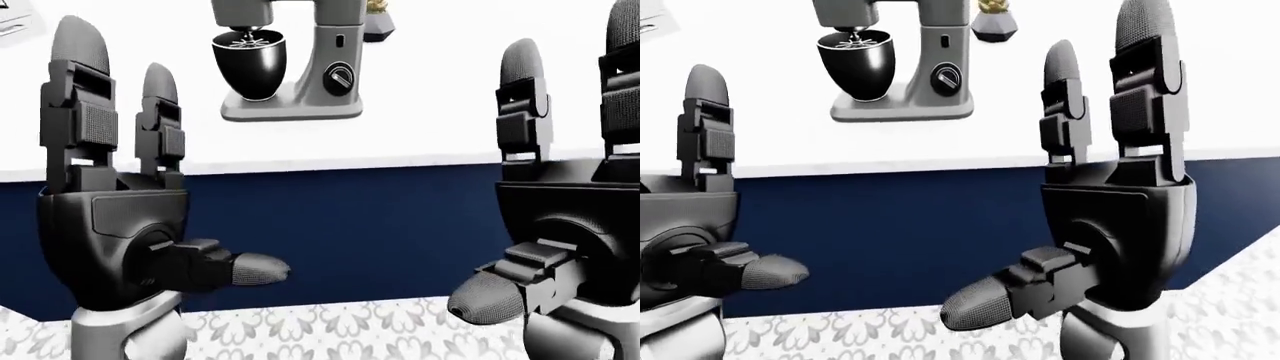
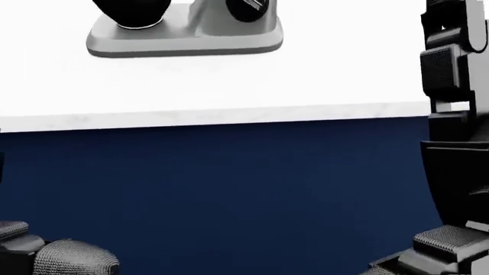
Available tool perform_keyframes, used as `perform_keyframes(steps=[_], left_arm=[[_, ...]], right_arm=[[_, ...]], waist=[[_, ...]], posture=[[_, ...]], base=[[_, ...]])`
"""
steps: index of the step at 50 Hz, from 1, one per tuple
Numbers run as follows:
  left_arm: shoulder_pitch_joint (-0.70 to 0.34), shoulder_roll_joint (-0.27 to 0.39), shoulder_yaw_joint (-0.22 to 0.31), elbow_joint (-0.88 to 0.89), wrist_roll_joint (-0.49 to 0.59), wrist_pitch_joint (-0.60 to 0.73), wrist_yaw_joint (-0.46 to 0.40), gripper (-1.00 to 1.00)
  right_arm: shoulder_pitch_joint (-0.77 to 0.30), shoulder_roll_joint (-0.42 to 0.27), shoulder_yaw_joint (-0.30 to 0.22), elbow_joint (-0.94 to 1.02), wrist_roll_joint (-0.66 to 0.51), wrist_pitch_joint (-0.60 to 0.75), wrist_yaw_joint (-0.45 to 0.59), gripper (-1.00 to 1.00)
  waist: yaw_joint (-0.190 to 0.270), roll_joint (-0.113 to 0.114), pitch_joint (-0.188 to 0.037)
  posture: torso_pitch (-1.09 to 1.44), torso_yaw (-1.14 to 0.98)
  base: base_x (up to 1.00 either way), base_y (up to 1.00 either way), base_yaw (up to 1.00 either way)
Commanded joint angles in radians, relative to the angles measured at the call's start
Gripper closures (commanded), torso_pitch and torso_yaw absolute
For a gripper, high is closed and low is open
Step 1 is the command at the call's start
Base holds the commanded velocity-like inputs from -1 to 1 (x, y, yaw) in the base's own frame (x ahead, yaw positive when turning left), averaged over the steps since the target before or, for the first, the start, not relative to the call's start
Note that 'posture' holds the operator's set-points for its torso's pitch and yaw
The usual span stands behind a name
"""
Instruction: Open the stand mixer head.
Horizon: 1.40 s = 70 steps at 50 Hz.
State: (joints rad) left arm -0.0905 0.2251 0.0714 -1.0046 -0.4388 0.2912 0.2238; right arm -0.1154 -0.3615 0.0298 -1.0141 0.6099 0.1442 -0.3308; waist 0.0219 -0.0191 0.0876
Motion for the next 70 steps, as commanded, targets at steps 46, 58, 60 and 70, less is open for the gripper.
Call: perform_keyframes(steps=[46, 58, 60, 70], left_arm=[[-0.021, 0.015, -0.004, -0.042, -0.009, -0.04, -0.003, -1.0], [-0.019, 0.013, -0.008, -0.042, -0.008, -0.042, -0.004, -1.0], [-0.02, 0.014, -0.006, -0.042, -0.01, -0.041, -0.003, -1.0], [-0.025, 0.031, -0.005, -0.042, -0.021, -0.045, 0.012, -1.0]], right_arm=[[-0.015, -0.006, -0.024, -0.033, -0.008, -0.042, 0.002, -1.0], [-0.018, -0.017, -0.015, -0.033, -0.013, -0.039, -0.012, -1.0], [-0.014, -0.034, -0.015, -0.033, 0.01, -0.051, -0.015, -1.0], [-0.024, -0.035, -0.018, -0.033, 0.001, -0.05, -0.034, -1.0]], waist=[[-0.022, -0.023, -0.074], [-0.036, 0.025, -0.043], [-0.02, 0.043, -0.055], [0.003, -0.003, -0.044]], posture=[[0.0, 0.0], [0.0, 0.0], [0.0, 0.0], [0.0, 0.0]], base=[[0.21, 0.0, 0.0], [0.25, 0.0, 0.0], [0.27, 0.0, 0.0], [0.1, 0.0, 0.0]])
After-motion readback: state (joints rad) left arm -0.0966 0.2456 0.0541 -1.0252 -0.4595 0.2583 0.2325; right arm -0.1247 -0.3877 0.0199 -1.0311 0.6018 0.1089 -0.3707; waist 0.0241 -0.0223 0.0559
